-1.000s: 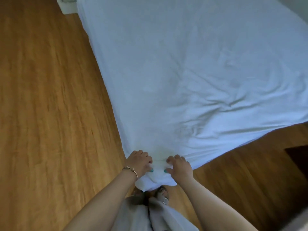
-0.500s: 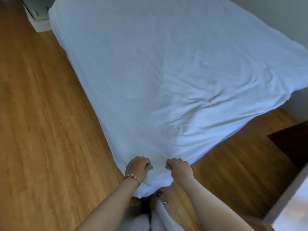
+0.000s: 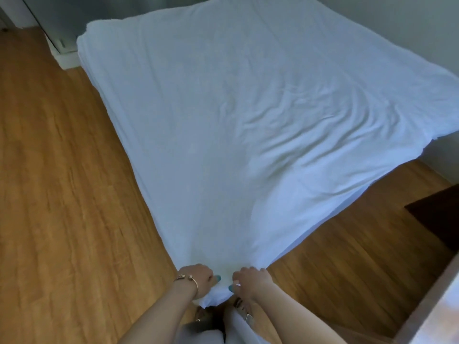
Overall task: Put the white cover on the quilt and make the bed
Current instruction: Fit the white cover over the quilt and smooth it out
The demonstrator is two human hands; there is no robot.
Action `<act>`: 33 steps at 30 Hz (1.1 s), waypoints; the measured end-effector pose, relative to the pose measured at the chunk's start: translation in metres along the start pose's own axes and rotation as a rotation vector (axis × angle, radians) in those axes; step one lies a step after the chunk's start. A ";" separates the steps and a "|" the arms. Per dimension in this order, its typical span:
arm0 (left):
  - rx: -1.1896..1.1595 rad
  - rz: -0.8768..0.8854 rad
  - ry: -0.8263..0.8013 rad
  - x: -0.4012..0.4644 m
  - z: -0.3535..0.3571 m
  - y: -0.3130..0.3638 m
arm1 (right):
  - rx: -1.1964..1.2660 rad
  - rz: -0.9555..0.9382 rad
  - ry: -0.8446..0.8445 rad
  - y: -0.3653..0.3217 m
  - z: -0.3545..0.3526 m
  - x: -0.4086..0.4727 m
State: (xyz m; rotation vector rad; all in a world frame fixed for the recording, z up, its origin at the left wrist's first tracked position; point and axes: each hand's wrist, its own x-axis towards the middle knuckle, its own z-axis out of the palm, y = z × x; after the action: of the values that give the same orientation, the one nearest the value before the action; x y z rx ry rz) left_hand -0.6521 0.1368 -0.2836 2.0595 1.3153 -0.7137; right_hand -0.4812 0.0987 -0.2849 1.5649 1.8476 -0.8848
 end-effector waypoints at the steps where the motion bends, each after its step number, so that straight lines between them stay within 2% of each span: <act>1: -0.011 -0.035 0.067 0.002 -0.006 0.006 | -0.016 0.000 0.063 0.000 -0.003 0.001; 4: -0.155 -0.142 0.283 0.007 -0.007 0.022 | 0.046 -0.013 0.280 0.002 -0.009 0.003; 5: -0.183 -0.164 0.279 0.006 -0.002 0.026 | 0.099 -0.025 0.289 0.004 -0.008 0.003; 7: -0.170 -0.162 0.138 0.005 0.012 0.029 | 0.160 -0.042 0.180 0.009 -0.001 0.002; 10: -0.152 -0.104 0.038 0.004 0.013 0.028 | 0.131 -0.026 0.061 0.009 -0.006 0.004; 13: -0.019 -0.021 0.095 0.007 -0.003 0.016 | 0.088 -0.022 0.066 0.001 -0.036 0.012; 15: 0.081 0.022 0.149 0.009 -0.008 0.005 | 0.050 -0.051 0.148 -0.003 -0.049 0.016; 17: 0.099 0.032 0.205 0.011 -0.010 -0.008 | 0.127 -0.063 0.218 -0.007 -0.052 0.020; 20: 0.039 0.030 0.239 0.013 -0.018 -0.033 | 0.202 -0.065 0.221 -0.019 -0.054 0.032; 26: 0.189 -0.053 0.093 0.038 -0.048 -0.115 | 0.378 0.031 0.240 -0.069 -0.060 0.062; 29: 0.452 0.068 0.103 0.049 -0.066 -0.156 | 0.396 0.159 0.282 -0.099 -0.057 0.070; 33: 0.526 0.177 0.200 0.066 -0.101 -0.206 | 0.350 0.277 0.310 -0.145 -0.079 0.088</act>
State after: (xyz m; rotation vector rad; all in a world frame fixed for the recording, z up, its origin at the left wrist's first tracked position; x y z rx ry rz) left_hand -0.8052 0.3198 -0.3001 2.6882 1.1063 -0.8579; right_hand -0.6390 0.1992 -0.2841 2.2211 1.6757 -0.9107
